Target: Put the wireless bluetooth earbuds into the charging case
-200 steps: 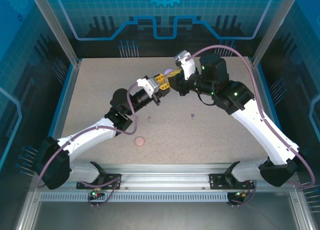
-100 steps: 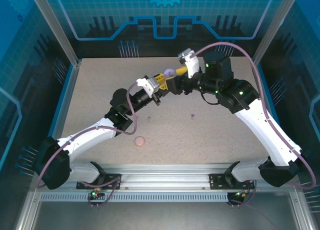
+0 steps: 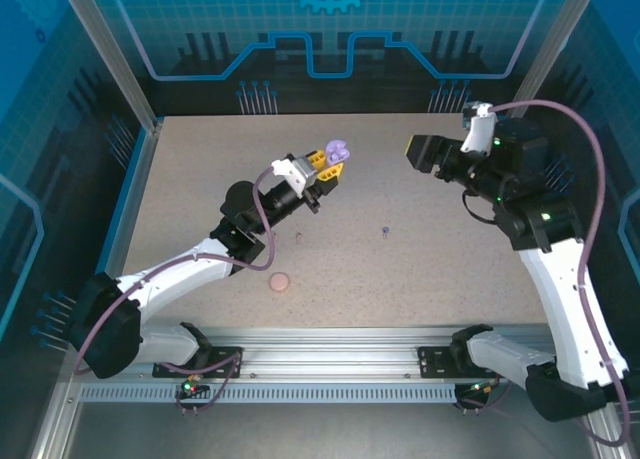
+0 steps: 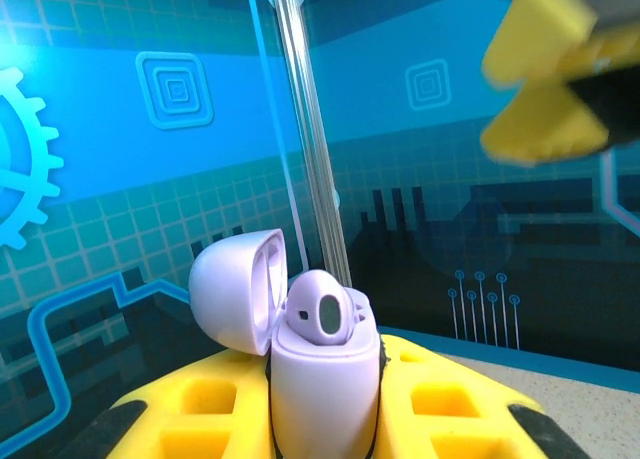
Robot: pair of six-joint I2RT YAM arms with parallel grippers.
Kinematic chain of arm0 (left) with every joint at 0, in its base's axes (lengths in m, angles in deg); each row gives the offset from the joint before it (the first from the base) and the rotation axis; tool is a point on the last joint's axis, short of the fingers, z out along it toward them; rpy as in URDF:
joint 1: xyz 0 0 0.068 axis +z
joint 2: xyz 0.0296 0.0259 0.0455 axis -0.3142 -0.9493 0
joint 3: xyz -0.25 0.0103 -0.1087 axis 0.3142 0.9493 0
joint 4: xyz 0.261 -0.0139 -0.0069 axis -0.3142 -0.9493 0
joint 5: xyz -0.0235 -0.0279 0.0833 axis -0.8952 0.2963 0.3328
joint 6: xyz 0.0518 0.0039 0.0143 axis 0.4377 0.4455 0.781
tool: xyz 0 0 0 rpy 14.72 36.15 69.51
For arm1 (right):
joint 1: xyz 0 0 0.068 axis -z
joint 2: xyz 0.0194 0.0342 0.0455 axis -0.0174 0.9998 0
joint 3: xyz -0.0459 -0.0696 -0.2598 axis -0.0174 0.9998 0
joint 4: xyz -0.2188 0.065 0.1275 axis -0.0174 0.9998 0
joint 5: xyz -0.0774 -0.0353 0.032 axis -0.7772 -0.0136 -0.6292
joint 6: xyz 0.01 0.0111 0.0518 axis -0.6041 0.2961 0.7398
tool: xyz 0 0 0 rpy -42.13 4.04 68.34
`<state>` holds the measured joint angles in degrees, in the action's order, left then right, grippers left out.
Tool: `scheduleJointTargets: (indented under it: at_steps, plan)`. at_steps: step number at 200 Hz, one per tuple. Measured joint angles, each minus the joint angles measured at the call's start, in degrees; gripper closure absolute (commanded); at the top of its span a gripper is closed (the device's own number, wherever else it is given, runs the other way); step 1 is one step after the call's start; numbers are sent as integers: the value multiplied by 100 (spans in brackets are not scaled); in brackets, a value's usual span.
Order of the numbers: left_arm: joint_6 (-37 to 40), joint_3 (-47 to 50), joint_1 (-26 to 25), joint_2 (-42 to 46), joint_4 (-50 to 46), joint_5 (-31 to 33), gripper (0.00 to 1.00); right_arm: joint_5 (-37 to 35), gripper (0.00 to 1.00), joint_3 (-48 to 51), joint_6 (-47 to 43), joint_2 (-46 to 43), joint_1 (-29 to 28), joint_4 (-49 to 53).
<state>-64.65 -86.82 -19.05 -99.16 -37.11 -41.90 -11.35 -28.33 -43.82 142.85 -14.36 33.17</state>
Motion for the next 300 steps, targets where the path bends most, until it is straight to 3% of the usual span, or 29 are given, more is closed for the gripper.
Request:
scheduleJointTargets:
  at_steps: [64, 107, 149, 190, 300]
  plan:
    - [-42, 144, 0, 74, 83, 72, 100, -363, 31, 1744, 363, 1858, 28, 229]
    - [-105, 203, 0, 90, 127, 79, 100, -894, 36, 1563, 688, 2684, -197, 369]
    - [-175, 216, 0, 92, 175, 116, 100, -1182, 48, 970, 894, 3786, -376, 424]
    - [-188, 238, 0, 107, 221, 116, 100, -1379, 49, 389, 931, 4686, -466, 562]
    - [-188, 240, 0, 109, 302, 116, 100, -1534, 56, 197, 929, 5224, -678, 754]
